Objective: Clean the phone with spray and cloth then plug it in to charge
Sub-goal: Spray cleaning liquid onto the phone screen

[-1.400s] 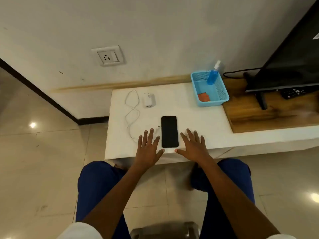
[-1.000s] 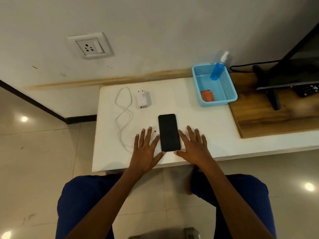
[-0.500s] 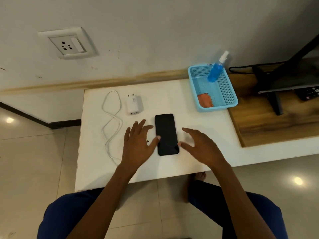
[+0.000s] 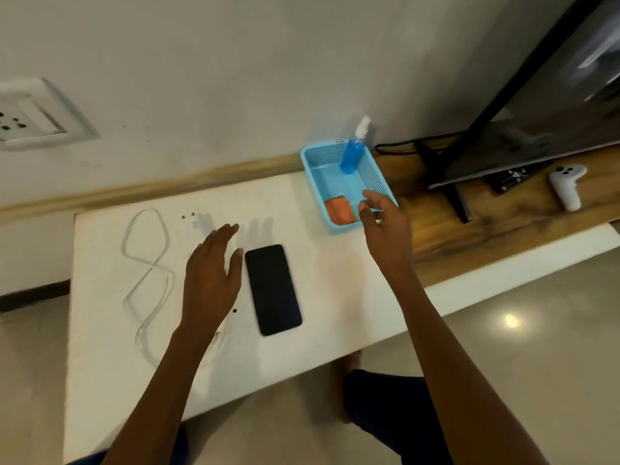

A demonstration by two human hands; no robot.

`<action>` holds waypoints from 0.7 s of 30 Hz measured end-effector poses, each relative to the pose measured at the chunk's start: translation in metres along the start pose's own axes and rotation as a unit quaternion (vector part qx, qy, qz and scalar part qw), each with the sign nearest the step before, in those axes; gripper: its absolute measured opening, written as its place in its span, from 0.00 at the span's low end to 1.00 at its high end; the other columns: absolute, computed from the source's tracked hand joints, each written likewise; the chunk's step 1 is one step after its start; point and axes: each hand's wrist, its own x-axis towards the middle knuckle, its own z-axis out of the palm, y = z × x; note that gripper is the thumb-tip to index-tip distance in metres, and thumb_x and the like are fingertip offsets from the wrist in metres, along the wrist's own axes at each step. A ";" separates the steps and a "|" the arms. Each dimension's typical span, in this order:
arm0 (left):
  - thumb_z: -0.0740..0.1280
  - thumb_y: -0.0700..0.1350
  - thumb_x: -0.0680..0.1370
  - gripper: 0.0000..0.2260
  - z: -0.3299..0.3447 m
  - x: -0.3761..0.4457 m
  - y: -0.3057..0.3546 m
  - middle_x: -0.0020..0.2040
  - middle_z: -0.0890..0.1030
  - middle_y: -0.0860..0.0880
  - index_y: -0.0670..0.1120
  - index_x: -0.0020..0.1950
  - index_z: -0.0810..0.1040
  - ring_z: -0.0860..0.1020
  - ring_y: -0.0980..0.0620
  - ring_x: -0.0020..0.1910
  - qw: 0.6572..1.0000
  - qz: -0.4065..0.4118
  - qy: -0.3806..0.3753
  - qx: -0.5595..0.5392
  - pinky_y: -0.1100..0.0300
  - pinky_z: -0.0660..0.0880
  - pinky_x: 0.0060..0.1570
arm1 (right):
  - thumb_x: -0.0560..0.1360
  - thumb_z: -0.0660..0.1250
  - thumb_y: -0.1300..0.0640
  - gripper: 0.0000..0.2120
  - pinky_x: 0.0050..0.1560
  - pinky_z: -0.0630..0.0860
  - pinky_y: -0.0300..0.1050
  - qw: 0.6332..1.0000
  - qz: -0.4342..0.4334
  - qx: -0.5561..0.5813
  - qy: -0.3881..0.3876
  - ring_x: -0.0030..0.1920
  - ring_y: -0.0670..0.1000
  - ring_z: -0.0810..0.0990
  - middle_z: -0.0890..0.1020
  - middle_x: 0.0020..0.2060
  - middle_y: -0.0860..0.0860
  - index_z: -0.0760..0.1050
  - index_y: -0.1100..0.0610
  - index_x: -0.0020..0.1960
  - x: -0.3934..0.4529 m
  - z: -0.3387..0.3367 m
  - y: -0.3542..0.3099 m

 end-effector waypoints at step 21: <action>0.61 0.51 0.82 0.19 0.005 0.007 0.000 0.71 0.75 0.52 0.51 0.72 0.71 0.73 0.49 0.69 0.999 -0.032 -0.010 -0.033 0.49 0.69 0.70 | 0.78 0.66 0.41 0.22 0.48 0.67 0.40 0.984 -0.016 -0.175 0.010 0.53 0.50 0.76 0.79 0.56 0.54 0.73 0.55 0.63 0.166 0.041 0.009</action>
